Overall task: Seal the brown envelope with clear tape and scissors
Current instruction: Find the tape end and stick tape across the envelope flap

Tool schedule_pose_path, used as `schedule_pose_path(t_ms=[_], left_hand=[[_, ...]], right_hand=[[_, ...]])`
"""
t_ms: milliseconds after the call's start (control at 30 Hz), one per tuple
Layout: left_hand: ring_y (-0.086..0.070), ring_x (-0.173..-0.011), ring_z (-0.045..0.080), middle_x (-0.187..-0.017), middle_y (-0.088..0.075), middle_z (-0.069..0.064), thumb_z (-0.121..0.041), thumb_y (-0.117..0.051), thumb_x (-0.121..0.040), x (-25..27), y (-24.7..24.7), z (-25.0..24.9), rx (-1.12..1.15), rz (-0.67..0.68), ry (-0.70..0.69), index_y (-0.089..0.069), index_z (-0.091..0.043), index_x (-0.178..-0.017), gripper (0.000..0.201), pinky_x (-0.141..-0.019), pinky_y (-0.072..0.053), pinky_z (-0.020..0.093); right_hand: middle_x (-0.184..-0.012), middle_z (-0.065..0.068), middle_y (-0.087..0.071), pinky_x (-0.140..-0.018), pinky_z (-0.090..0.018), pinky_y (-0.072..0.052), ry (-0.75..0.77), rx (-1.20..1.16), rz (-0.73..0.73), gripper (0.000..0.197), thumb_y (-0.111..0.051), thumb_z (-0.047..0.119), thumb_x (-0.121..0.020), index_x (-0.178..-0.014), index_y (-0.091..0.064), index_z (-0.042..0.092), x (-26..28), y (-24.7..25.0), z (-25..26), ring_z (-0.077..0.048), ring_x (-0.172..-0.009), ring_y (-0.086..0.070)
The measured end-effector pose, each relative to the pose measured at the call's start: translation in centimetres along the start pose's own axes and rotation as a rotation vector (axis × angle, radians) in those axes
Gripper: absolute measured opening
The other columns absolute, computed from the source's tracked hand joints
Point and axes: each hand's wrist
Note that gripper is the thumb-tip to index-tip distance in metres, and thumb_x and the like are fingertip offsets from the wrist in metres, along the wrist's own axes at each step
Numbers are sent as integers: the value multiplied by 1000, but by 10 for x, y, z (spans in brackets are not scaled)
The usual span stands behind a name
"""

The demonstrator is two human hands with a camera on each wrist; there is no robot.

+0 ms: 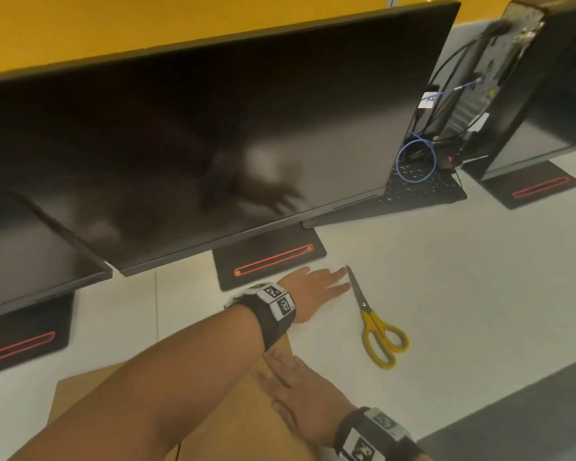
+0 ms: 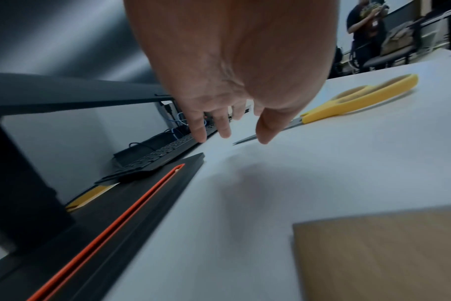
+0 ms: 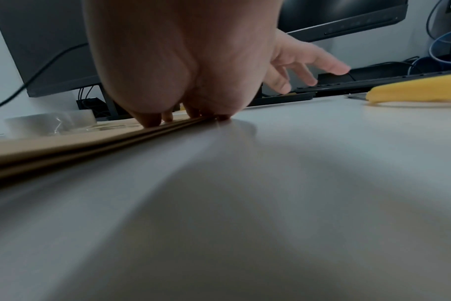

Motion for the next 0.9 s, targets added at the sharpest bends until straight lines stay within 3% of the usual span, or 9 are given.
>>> schedule_pose_path(t_ms=[67,100,167,233,367,500,700,800,900], left_hand=[[-1,-149,20,-159,20,-5,4,-38,-93,-14,5,-2,-31,10,-35,7,-29,-152,81,-119,-15,43],[-1,-149,20,-159,20,-6,4,-38,-93,-19,6,-2,-41,11,-47,8,-29,-151,81,-119,-16,44],[-1,-149,20,-159,19,-8,6,-37,-92,-31,4,0,-46,19,-74,10,-29,-151,83,-118,-18,44],[1,-149,21,-159,18,-10,6,-35,-92,-40,0,5,-50,38,-93,9,-31,-151,82,-117,-19,44],[1,-149,20,-160,13,-12,5,-32,-91,-48,-8,13,-65,46,-112,8,-32,-151,81,-118,-17,41],[-2,-148,17,-161,6,-12,4,-34,-93,-42,-14,23,-55,-5,-128,1,-33,-152,77,-119,-15,43],[-22,-144,17,-158,-23,-6,-5,-37,-98,-24,-23,39,15,-136,-75,-28,-29,-148,56,-118,-17,38],[-44,-128,28,-143,-47,-1,-11,-39,-100,-18,-29,44,62,-226,-60,-50,-22,-134,38,-109,-32,39],[-52,-110,27,-124,-55,0,-11,-40,-99,-8,-31,46,44,-248,-25,-56,-21,-122,30,-97,-41,37]], right_hand=[[-156,-8,-20,-112,-46,-2,48,10,-40,50,-29,31,-96,-145,-31,22,0,7,-1,-23,-144,-14],[-157,-8,-13,-113,-48,1,78,3,-76,50,-29,29,-97,-147,-28,20,0,9,-2,-24,-144,-5],[-159,-10,-8,-114,-47,5,108,-48,-113,51,-31,27,-98,-148,-25,18,0,6,-6,-22,-143,3],[-160,-10,1,-110,-42,14,118,-148,-45,53,-26,29,-97,-149,-21,19,-1,3,-7,-20,-141,14],[-160,-9,3,-108,-37,19,104,-160,-33,62,-16,34,-90,-150,-20,19,-1,3,-9,-17,-143,14],[-161,-10,0,-108,-38,17,98,-158,-32,61,-17,33,-90,-149,-22,19,-3,2,-9,-25,-148,2],[-161,-7,0,-108,-34,18,61,-225,-8,62,-21,34,-89,-149,-25,20,-3,10,-5,-21,-147,4],[-161,-6,0,-111,-35,14,37,-214,17,53,-33,28,-97,-149,-25,22,-4,16,-2,-23,-148,2],[-161,-6,-3,-116,-36,5,20,-186,42,53,-42,23,-98,-149,-26,23,-6,21,1,-23,-148,0]])
Point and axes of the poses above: each hand's wrist, its own x-axis away from the middle knuckle, its own y-axis out of the back of the hand, z = x × y
